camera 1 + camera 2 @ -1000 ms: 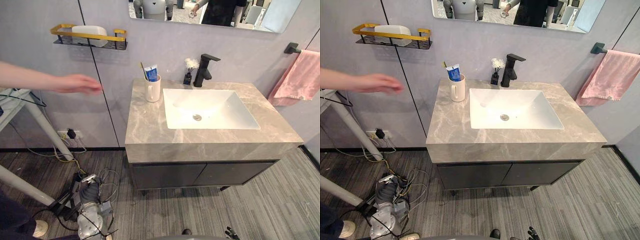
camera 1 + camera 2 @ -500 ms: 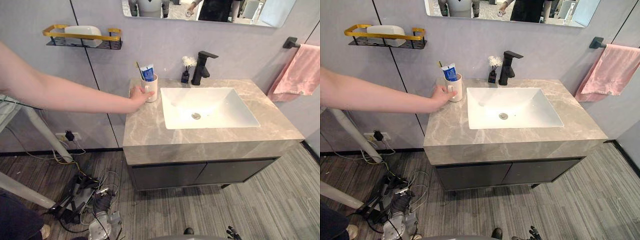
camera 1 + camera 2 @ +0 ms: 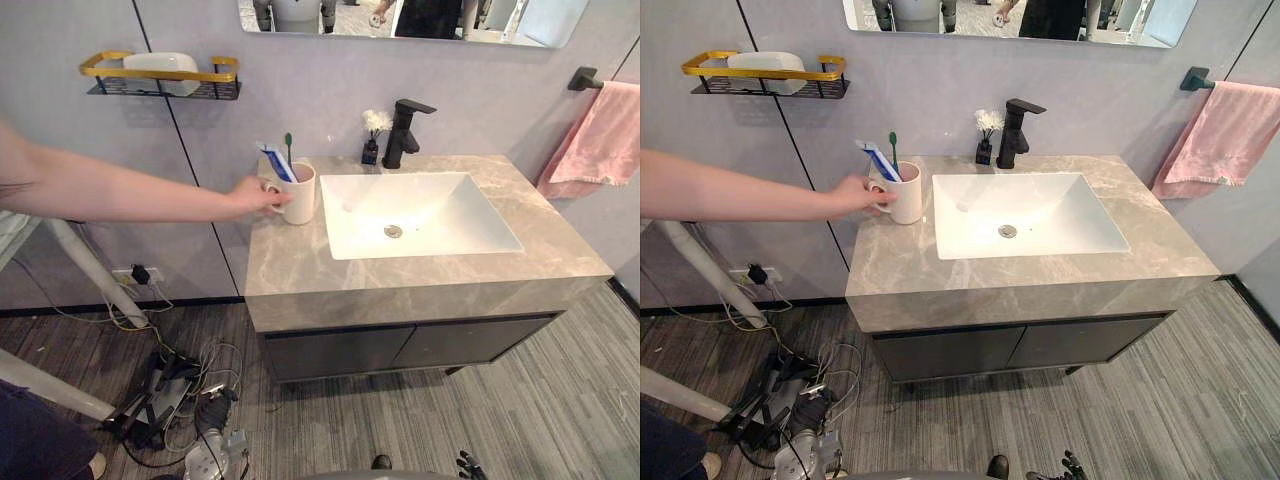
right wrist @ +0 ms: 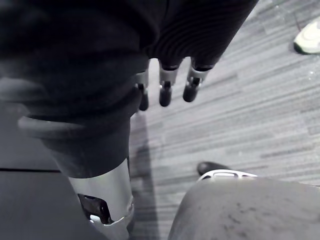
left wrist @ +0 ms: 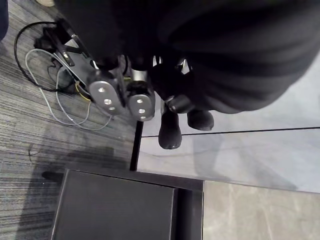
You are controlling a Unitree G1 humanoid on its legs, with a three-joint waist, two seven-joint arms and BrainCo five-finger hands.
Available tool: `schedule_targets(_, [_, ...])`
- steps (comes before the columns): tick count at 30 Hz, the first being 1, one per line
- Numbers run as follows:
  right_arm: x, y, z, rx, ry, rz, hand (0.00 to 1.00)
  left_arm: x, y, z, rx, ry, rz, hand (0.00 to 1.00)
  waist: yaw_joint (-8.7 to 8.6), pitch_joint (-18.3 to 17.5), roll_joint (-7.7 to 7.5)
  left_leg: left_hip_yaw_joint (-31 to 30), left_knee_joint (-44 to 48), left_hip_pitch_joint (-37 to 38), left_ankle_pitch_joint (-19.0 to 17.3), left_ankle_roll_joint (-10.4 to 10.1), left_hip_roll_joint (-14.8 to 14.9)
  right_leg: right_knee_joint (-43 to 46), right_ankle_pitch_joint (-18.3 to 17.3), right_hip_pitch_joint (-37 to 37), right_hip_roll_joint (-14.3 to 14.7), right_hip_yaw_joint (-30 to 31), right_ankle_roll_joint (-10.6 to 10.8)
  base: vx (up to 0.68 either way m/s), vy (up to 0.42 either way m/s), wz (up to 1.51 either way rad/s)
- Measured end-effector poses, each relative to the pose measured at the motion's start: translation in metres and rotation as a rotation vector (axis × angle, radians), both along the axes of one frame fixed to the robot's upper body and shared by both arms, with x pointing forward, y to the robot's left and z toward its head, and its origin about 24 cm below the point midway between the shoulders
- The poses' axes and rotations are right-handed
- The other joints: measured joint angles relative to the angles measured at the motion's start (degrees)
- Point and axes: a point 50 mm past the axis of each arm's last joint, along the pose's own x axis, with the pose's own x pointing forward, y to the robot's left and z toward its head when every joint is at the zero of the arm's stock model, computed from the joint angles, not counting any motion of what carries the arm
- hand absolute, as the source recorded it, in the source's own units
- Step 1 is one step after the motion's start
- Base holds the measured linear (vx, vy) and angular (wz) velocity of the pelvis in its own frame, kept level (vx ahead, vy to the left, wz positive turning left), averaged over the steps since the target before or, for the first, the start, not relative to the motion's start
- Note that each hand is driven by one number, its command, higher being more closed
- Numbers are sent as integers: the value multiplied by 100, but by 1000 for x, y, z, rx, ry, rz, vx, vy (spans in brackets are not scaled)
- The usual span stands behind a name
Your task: Organize washtable
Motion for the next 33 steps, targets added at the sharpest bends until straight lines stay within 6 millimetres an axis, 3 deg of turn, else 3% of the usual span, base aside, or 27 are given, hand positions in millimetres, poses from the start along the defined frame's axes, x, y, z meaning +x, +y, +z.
schedule_targets(33, [2,-3,-1,-18,8,-3,0,4,-5,1,-4,-7,-22,100,-21,99,62,6,-93,65,0,0,24,0,-19,3,64,22,-12,0,0,0])
